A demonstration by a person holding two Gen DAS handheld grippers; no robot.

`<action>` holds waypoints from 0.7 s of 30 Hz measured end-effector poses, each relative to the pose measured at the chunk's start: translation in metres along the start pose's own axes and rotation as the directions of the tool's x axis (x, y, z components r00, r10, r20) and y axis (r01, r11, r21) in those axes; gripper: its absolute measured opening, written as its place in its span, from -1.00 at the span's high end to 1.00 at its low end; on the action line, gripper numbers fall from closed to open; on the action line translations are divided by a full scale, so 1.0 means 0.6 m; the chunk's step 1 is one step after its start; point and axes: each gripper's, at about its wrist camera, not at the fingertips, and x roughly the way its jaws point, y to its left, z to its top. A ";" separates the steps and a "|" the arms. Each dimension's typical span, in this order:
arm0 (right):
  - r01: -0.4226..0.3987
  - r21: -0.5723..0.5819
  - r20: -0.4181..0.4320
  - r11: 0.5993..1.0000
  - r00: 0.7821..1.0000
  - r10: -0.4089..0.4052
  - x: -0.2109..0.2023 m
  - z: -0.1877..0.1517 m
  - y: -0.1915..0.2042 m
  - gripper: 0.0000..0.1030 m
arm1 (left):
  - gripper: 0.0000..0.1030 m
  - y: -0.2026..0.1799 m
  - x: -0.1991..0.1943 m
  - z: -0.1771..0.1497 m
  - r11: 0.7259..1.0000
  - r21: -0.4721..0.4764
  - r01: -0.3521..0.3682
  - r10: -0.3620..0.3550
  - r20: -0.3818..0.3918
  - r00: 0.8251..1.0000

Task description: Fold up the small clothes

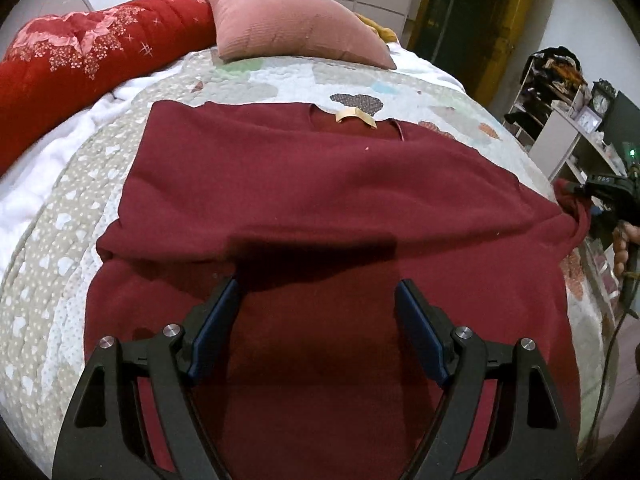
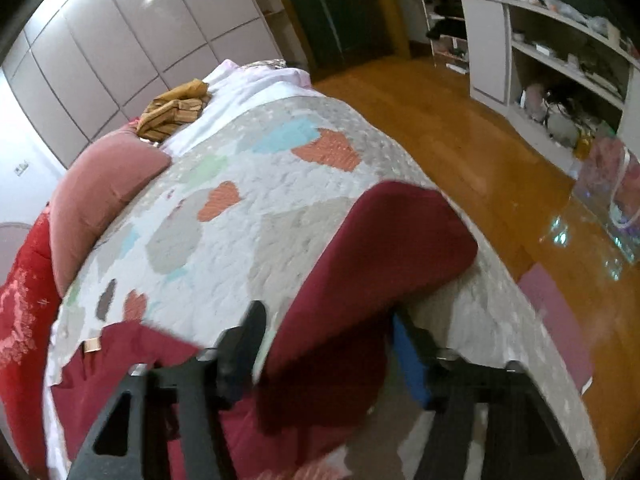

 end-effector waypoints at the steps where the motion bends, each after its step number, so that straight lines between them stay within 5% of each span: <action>1: 0.003 -0.016 0.011 1.000 1.000 -0.003 0.000 0.005 -0.005 0.39 | -0.56 0.000 0.001 -0.001 1.000 0.000 0.000 0.000 -0.001 1.000; 3: -0.013 -0.045 0.049 0.999 0.999 0.016 -0.008 0.013 -0.008 0.70 | -0.56 0.001 0.003 -0.003 1.000 0.002 0.000 0.000 -0.001 1.000; 8: -0.157 -0.098 0.212 0.983 0.962 0.175 -0.109 -0.005 -0.040 0.83 | -0.56 -0.003 0.002 -0.010 1.000 0.013 -0.014 0.014 0.004 1.000; 11: -0.045 -0.118 0.160 0.992 0.985 0.064 -0.123 -0.041 -0.076 0.83 | -0.56 -0.003 0.002 -0.011 1.000 0.013 -0.016 0.015 0.004 1.000; 13: 0.023 -0.131 0.064 0.991 0.998 -0.015 -0.106 -0.068 -0.112 0.78 | -0.56 -0.004 0.003 -0.011 1.000 0.018 -0.021 0.020 0.005 1.000; 15: 0.067 -0.097 -0.029 0.993 0.997 -0.070 -0.091 -0.090 -0.151 0.53 | -0.56 -0.005 0.005 -0.012 0.999 0.023 -0.025 0.025 0.006 1.000; 21: 0.086 0.073 0.086 0.994 0.992 -0.092 -0.154 -0.094 -0.193 0.16 | -0.58 -0.007 0.006 -0.013 0.999 0.027 -0.028 0.028 0.006 1.000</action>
